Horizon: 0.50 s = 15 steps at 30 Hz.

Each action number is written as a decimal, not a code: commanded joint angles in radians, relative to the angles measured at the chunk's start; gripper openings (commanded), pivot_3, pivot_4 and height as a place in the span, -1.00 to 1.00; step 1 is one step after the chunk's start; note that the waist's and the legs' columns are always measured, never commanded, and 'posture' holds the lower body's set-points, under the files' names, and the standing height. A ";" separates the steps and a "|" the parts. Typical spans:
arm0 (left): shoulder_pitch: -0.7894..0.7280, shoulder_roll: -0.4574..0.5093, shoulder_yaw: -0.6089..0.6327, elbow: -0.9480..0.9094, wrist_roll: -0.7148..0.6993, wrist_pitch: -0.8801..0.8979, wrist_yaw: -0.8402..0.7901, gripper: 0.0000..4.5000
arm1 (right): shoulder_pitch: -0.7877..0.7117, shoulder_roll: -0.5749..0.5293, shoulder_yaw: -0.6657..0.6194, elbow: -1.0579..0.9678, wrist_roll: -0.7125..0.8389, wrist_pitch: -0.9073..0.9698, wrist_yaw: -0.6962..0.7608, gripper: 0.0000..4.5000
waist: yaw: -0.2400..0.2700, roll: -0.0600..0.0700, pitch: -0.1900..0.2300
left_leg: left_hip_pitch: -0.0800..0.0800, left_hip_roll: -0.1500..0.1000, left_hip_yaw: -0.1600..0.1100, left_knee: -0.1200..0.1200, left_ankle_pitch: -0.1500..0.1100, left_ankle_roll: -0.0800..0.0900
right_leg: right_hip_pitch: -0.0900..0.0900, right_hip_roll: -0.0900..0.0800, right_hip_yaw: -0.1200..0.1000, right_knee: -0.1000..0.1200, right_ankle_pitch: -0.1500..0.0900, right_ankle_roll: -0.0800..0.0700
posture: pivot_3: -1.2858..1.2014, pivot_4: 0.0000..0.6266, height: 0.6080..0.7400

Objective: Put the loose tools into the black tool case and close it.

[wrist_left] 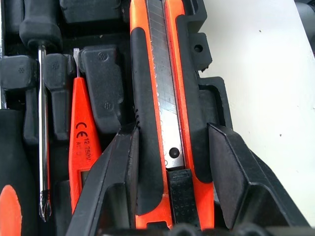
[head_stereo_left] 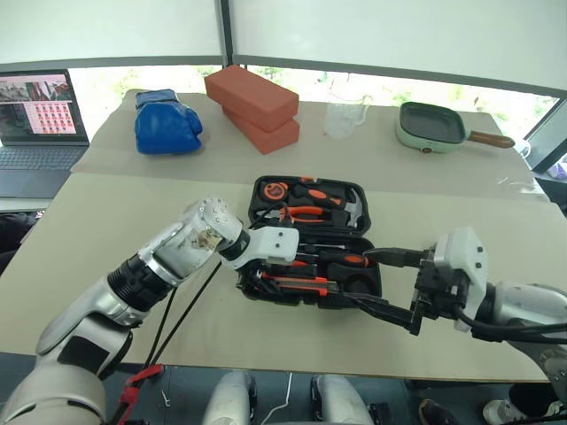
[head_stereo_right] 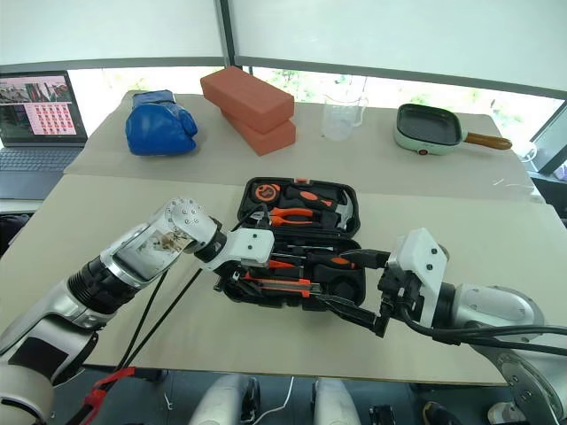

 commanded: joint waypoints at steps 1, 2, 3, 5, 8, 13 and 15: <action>-0.005 0.013 0.015 -0.024 0.002 0.021 -0.018 0.41 | -0.007 0.013 0.001 -0.025 -0.006 -0.029 -0.007 1.00 | 0.000 0.000 0.000 | 0.000 0.000 0.000 0.000 0.000 0.000 | 0.000 0.000 0.000 0.000 0.000 0.000 | 0.03 -0.52 0.98; -0.007 0.013 0.022 -0.026 0.002 0.026 -0.016 0.58 | -0.008 0.016 0.003 -0.024 -0.006 -0.029 -0.007 1.00 | 0.000 0.000 0.000 | 0.000 0.000 0.000 0.000 0.000 0.000 | 0.000 0.000 0.000 0.000 0.000 0.000 | 0.03 -0.52 0.98; -0.013 0.016 0.036 -0.036 -0.011 0.043 -0.023 0.72 | -0.008 0.017 0.005 -0.022 -0.008 -0.030 -0.005 1.00 | 0.000 0.000 0.000 | 0.000 0.000 0.000 0.000 0.000 0.000 | 0.000 0.000 0.000 0.000 0.000 0.000 | 0.03 -0.52 0.98; -0.023 0.025 0.074 -0.058 -0.048 0.074 -0.041 0.96 | -0.010 0.020 0.010 -0.017 -0.012 -0.032 0.000 1.00 | 0.001 0.000 0.000 | 0.000 0.000 0.000 0.000 0.000 0.000 | 0.000 0.000 0.000 -0.001 0.000 0.000 | 0.03 -0.52 0.98; -0.041 0.042 0.132 -0.075 -0.095 0.100 -0.063 0.96 | -0.018 0.023 0.016 -0.005 -0.014 -0.032 0.004 1.00 | 0.002 0.000 0.000 | -0.001 0.000 0.000 0.000 0.000 0.000 | 0.000 0.000 0.000 0.000 0.000 0.000 | 0.03 -0.52 0.98; -0.037 0.042 0.175 -0.060 -0.118 0.066 -0.055 0.73 | -0.024 0.028 0.025 0.006 -0.022 -0.034 0.008 1.00 | 0.003 0.000 0.000 | 0.000 0.000 0.000 0.001 0.000 0.000 | 0.000 0.000 0.000 0.000 0.000 0.000 | 0.03 -0.52 0.98; -0.028 0.021 0.172 -0.028 -0.105 0.032 -0.034 0.50 | -0.029 0.028 0.029 0.010 -0.023 -0.035 0.008 1.00 | 0.004 0.000 0.000 | 0.000 0.000 0.000 0.001 0.000 0.000 | 0.000 -0.001 0.000 0.000 0.000 0.000 | 0.03 -0.52 0.98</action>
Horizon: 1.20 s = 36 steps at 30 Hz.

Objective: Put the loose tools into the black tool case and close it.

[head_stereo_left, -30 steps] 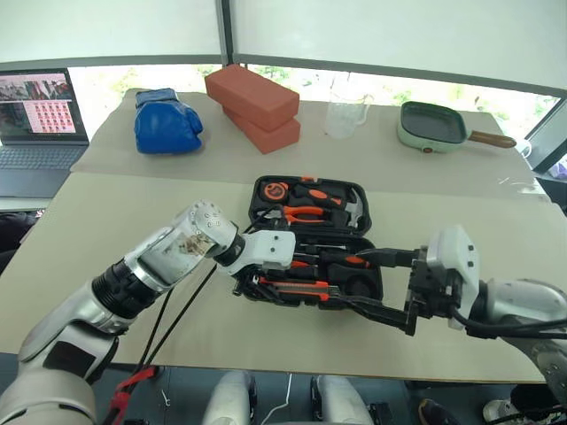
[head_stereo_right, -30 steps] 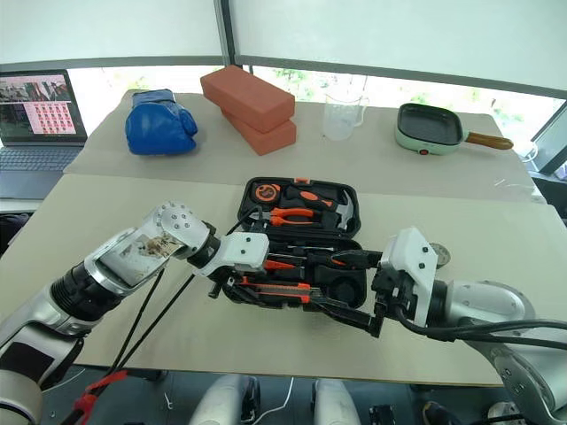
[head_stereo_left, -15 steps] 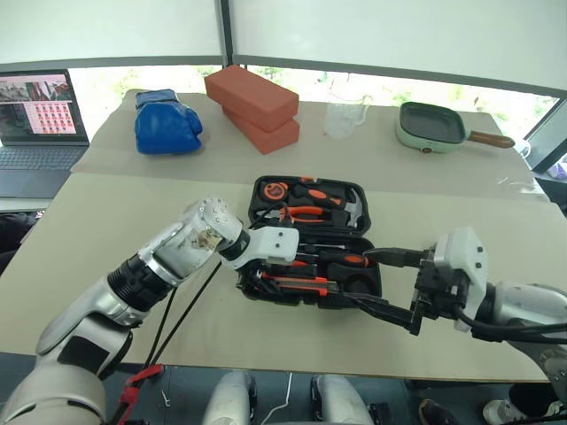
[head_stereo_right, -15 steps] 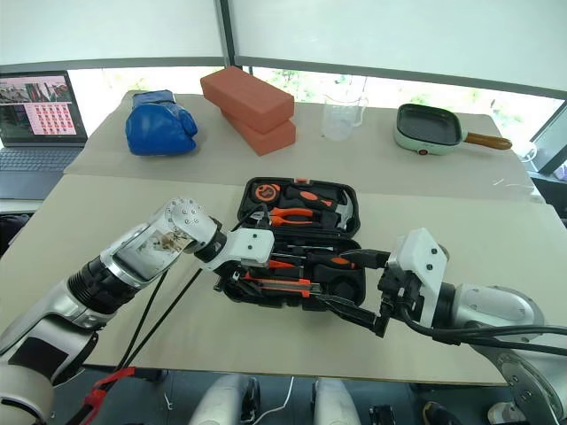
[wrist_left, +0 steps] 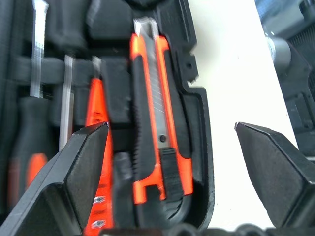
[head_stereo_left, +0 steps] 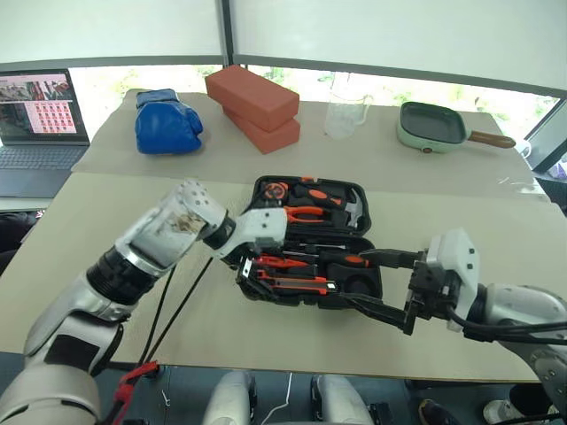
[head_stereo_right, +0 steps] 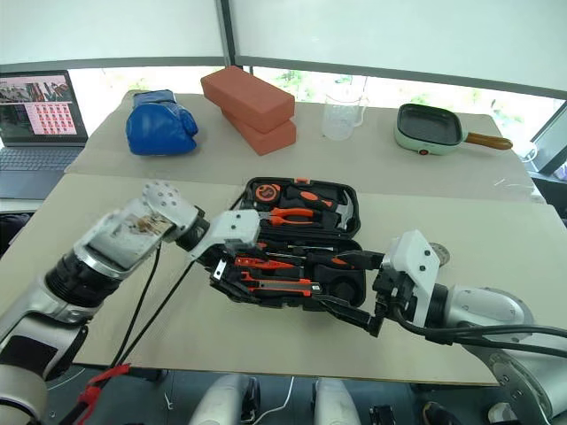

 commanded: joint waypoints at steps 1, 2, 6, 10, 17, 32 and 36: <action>0.005 -0.036 0.016 0.034 0.009 -0.071 0.032 0.32 | -0.020 0.007 -0.009 -0.006 0.000 -0.030 0.005 1.00 | 0.001 0.000 0.000 | 0.000 0.000 0.000 0.000 0.000 0.000 | 0.000 0.000 0.000 0.000 0.000 0.000 | 0.03 -0.52 0.98; 0.010 -0.043 0.010 0.046 0.017 -0.087 0.039 0.15 | -0.022 0.007 -0.008 -0.004 0.000 -0.030 0.005 1.00 | 0.001 0.000 0.000 | 0.000 0.000 0.000 0.000 0.000 0.000 | 0.000 0.000 0.000 0.000 0.000 0.000 | 0.03 -0.52 0.98; 0.043 -0.053 -0.010 0.062 0.041 -0.153 0.040 -0.46 | -0.023 0.004 -0.016 -0.007 0.003 -0.024 0.007 1.00 | 0.000 0.000 0.000 | 0.000 0.000 0.000 0.000 0.000 0.000 | 0.000 0.000 0.000 0.000 0.000 0.000 | 0.03 -0.52 0.98; 0.060 -0.047 -0.017 0.059 0.048 -0.165 0.032 -0.97 | -0.018 0.002 -0.024 -0.011 0.005 -0.020 0.006 1.00 | -0.001 0.000 0.000 | 0.000 0.000 0.000 0.000 0.000 0.000 | 0.000 0.000 0.000 0.000 0.000 0.000 | 0.03 -0.52 0.98; 0.082 -0.050 -0.066 0.088 0.126 -0.207 0.059 -0.97 | -0.021 0.003 -0.025 -0.014 0.013 -0.013 -0.001 1.00 | 0.001 0.000 0.000 | 0.000 0.000 0.000 0.001 0.000 0.000 | 0.000 0.000 0.000 0.000 0.000 0.000 | 0.03 -0.52 0.98; 0.148 -0.068 -0.071 0.139 0.147 -0.260 0.062 -0.97 | -0.028 -0.003 -0.024 -0.014 0.025 -0.006 -0.001 1.00 | 0.002 0.002 -0.002 | 0.006 0.000 0.000 0.003 0.000 0.000 | 0.004 0.000 0.001 0.005 0.000 0.000 | 0.03 -0.52 0.98; 0.106 -0.077 0.008 0.108 0.050 -0.188 0.027 -0.97 | -0.025 -0.007 -0.031 -0.012 0.032 -0.005 0.001 1.00 | -0.001 0.002 -0.002 | 0.007 0.000 0.001 0.003 0.000 0.000 | 0.004 0.000 0.002 0.007 0.000 -0.001 | 0.03 -0.52 0.98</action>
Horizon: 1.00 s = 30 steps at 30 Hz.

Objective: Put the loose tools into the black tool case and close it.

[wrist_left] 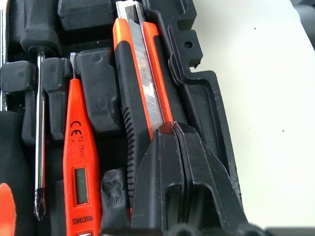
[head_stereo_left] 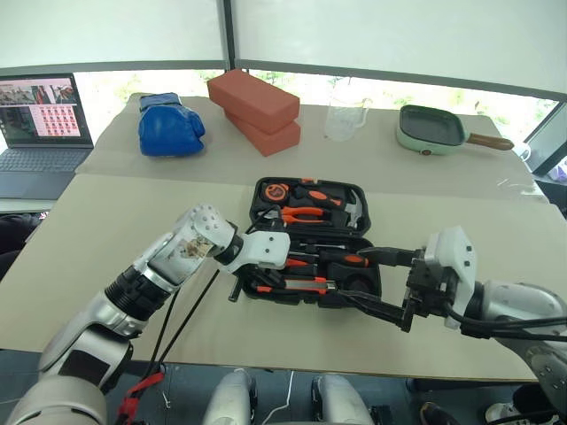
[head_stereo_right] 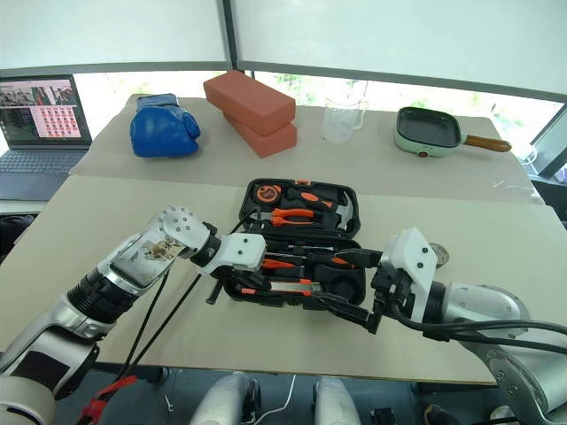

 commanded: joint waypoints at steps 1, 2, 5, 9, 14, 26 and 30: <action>-0.037 -0.006 0.071 -0.013 -0.072 0.068 -0.031 -0.97 | -0.007 -0.011 -0.034 -0.018 0.019 -0.005 0.002 1.00 | -0.001 0.000 0.000 | 0.000 0.000 0.000 0.000 0.000 0.000 | -0.001 0.000 0.000 0.000 0.000 0.000 | 0.03 -0.52 0.98; -0.047 -0.009 0.084 -0.014 -0.087 0.077 -0.036 -0.97 | -0.008 -0.012 -0.033 -0.017 0.020 -0.005 0.001 1.00 | -0.001 0.000 0.000 | -0.001 0.000 0.000 0.000 0.000 0.000 | -0.002 0.000 0.000 0.001 0.000 0.000 | 0.03 -0.52 0.98; -0.069 -0.013 0.091 -0.002 -0.086 0.074 -0.030 -0.97 | -0.011 -0.011 -0.026 -0.013 0.017 -0.008 -0.001 1.00 | 0.000 0.000 0.000 | -0.004 0.000 0.000 0.000 0.000 0.000 | -0.004 0.000 0.000 0.001 0.000 0.000 | 0.03 -0.52 0.98; -0.061 -0.024 0.063 0.018 -0.053 0.030 -0.019 -0.97 | -0.013 -0.010 -0.021 -0.008 0.010 -0.011 0.000 1.00 | 0.000 0.000 0.000 | -0.004 0.000 0.000 0.001 0.000 0.000 | -0.003 0.000 0.000 0.000 0.000 0.000 | 0.03 -0.52 0.98; -0.043 -0.047 0.027 0.040 -0.003 -0.025 0.009 -0.97 | -0.009 -0.010 -0.024 -0.008 0.011 -0.012 0.000 1.00 | 0.000 0.000 0.000 | -0.004 0.000 0.000 0.001 0.000 0.000 | -0.003 0.000 0.000 0.000 0.000 0.000 | 0.03 -0.52 0.98; -0.025 -0.096 -0.004 0.213 0.100 -0.161 0.073 -0.97 | -0.003 -0.013 -0.031 -0.023 0.030 0.001 -0.009 1.00 | 0.005 0.000 0.000 | -0.001 0.000 0.000 0.001 0.000 0.000 | 0.000 0.000 0.000 0.000 0.000 0.000 | 0.03 -0.52 0.98; -0.018 -0.102 0.001 0.262 0.104 -0.170 0.065 -0.97 | -0.003 -0.014 -0.031 -0.024 0.035 0.002 -0.012 1.00 | 0.006 0.000 0.000 | 0.001 0.000 0.000 0.001 0.000 0.000 | 0.003 0.000 0.000 0.000 0.000 0.000 | 0.03 -0.52 0.98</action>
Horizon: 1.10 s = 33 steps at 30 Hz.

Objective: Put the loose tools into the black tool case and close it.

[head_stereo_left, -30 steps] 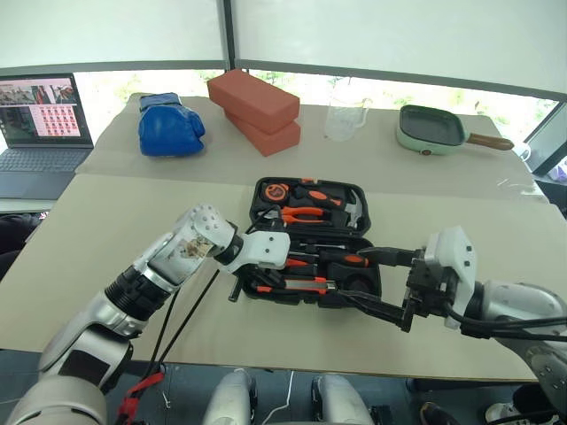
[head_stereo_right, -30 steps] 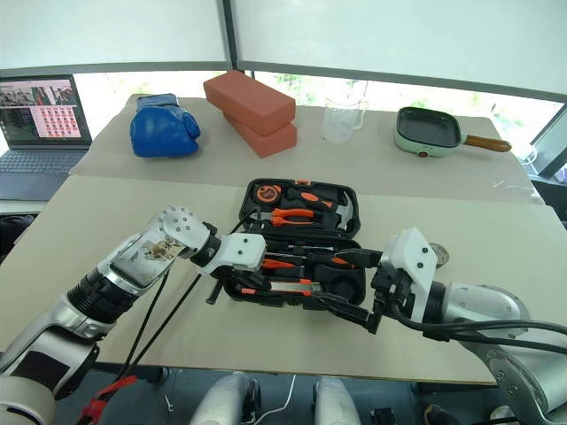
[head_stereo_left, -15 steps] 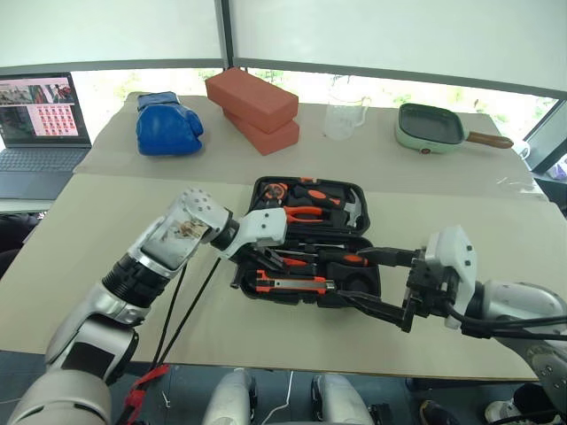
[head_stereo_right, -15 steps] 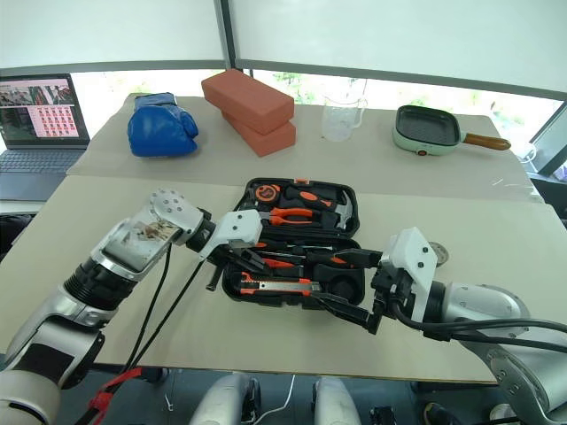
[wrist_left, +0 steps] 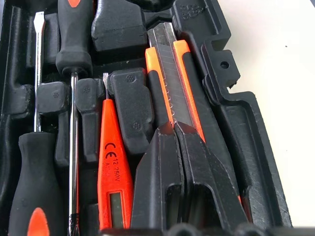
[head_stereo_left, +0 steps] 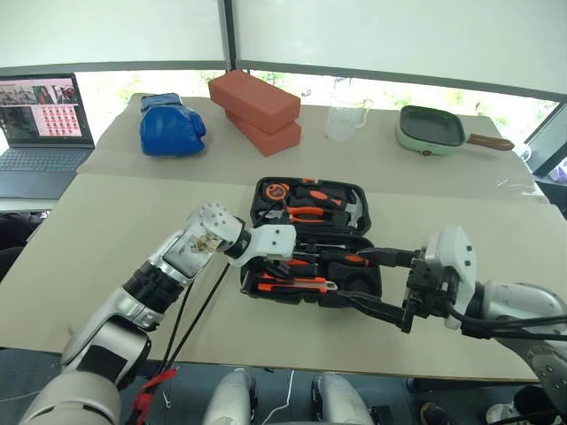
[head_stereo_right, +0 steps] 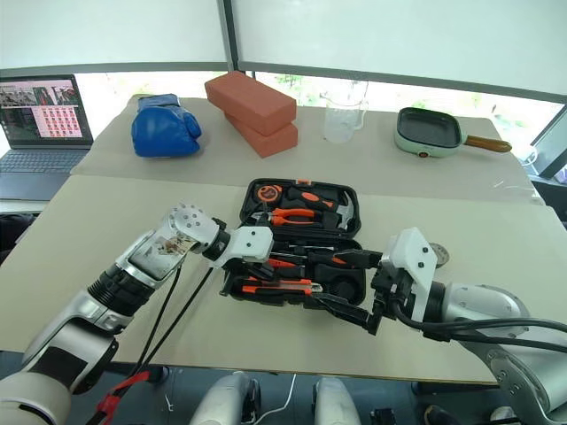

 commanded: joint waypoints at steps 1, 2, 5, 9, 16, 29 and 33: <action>0.016 0.006 -0.011 0.084 0.058 -0.007 0.029 -0.97 | -0.002 -0.009 -0.030 -0.026 0.019 -0.002 -0.003 1.00 | 0.000 0.000 0.000 | 0.001 0.000 0.000 0.000 0.000 0.000 | 0.002 0.000 0.000 0.000 0.000 0.000 | 0.03 -0.52 0.98; 0.022 0.006 -0.006 0.074 0.048 -0.009 0.023 -0.97 | -0.004 -0.009 -0.030 -0.025 0.020 -0.002 -0.004 1.00 | 0.000 0.000 0.000 | 0.004 0.000 0.000 0.000 0.000 0.000 | 0.004 0.000 0.000 0.000 0.000 0.000 | 0.03 -0.52 0.98; 0.032 0.004 0.023 0.034 0.004 0.015 0.005 -0.97 | -0.006 -0.013 -0.029 -0.022 0.019 -0.003 -0.003 1.00 | -0.004 0.000 0.000 | 0.009 0.001 0.000 -0.001 0.000 0.000 | 0.009 0.000 0.000 -0.002 0.000 0.000 | 0.03 -0.52 0.98; 0.047 -0.005 0.135 -0.068 -0.117 0.089 0.009 -0.97 | 0.024 -0.024 -0.044 -0.011 -0.002 -0.011 0.008 1.00 | -0.007 0.000 0.000 | 0.008 0.002 0.000 -0.001 0.000 0.000 | 0.007 0.000 0.000 -0.002 -0.001 0.000 | 0.03 -0.52 0.98; 0.128 0.129 0.417 -0.304 -0.408 0.360 0.019 -0.54 | 0.315 -0.024 -0.364 0.169 -0.119 -0.049 0.088 1.00 | -0.005 0.001 0.000 | -0.008 0.001 0.000 0.000 0.000 0.000 | -0.008 -0.001 0.000 0.001 -0.001 0.001 | 0.03 -0.52 0.98; 0.302 0.252 0.615 -0.532 -0.616 0.473 0.117 0.99 | 0.464 -0.116 -0.598 0.532 -0.255 -0.156 0.335 1.00 | -0.018 0.002 0.000 | 0.000 0.001 0.002 -0.004 0.000 0.000 | -0.004 0.000 0.003 -0.001 -0.002 0.000 | 0.03 -0.52 0.98; 0.297 0.239 0.604 -0.568 -0.635 0.469 0.167 0.99 | 0.247 -0.191 -0.388 0.629 -0.320 -0.179 0.326 1.00 | -0.029 0.002 0.000 | 0.000 0.001 0.002 -0.005 0.000 -0.001 | -0.004 0.000 0.004 -0.001 -0.002 -0.001 | 0.03 -0.52 0.98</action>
